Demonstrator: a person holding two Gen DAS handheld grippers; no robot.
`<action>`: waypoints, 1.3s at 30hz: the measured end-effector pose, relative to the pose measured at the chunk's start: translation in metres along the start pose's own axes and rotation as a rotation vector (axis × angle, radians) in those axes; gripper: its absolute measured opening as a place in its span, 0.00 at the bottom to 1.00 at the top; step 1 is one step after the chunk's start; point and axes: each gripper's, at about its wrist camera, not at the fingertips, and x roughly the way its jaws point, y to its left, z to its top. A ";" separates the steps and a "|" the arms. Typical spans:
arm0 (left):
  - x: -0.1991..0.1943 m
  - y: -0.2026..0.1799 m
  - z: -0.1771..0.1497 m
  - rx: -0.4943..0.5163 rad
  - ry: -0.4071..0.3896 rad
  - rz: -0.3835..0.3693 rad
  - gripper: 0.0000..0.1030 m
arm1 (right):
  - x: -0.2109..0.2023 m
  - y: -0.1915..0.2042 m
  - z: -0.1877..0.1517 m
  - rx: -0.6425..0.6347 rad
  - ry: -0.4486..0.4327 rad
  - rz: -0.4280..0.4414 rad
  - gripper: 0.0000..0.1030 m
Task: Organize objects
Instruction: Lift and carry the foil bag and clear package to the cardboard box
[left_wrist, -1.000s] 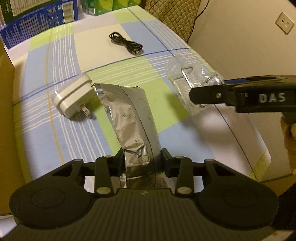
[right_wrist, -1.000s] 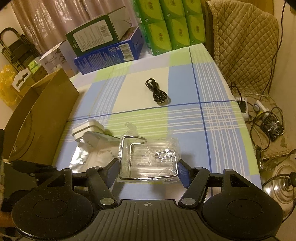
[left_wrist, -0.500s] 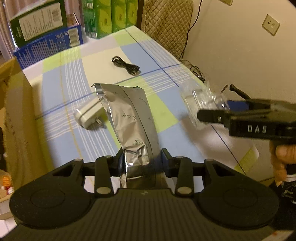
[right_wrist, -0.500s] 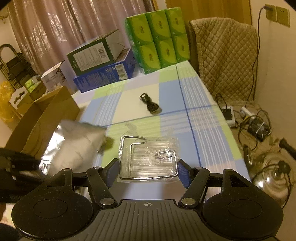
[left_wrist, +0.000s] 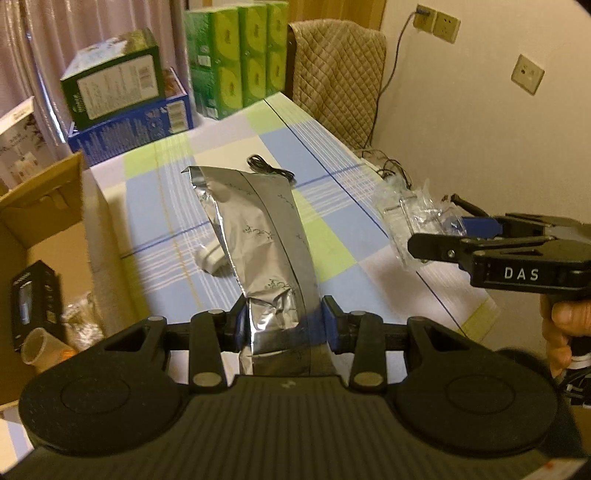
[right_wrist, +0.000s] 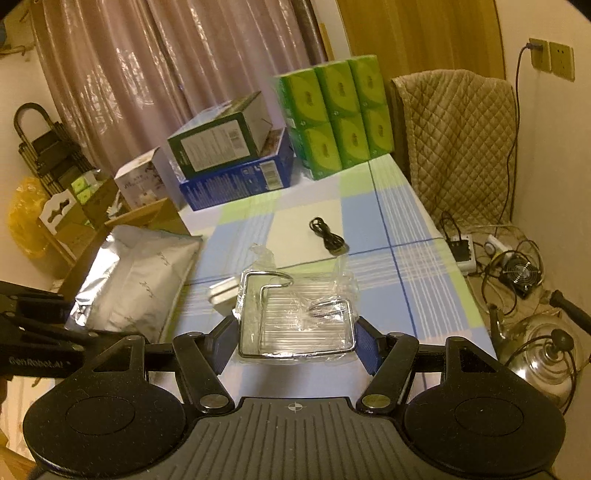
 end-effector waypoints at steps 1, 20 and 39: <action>-0.005 0.003 0.000 -0.005 -0.004 0.001 0.33 | -0.001 0.003 0.001 0.004 0.002 0.003 0.61; -0.073 0.064 -0.014 -0.027 -0.035 0.083 0.33 | 0.007 0.089 0.018 -0.078 0.005 0.095 0.61; -0.109 0.128 -0.041 -0.089 -0.023 0.170 0.33 | 0.039 0.165 0.016 -0.188 0.040 0.191 0.61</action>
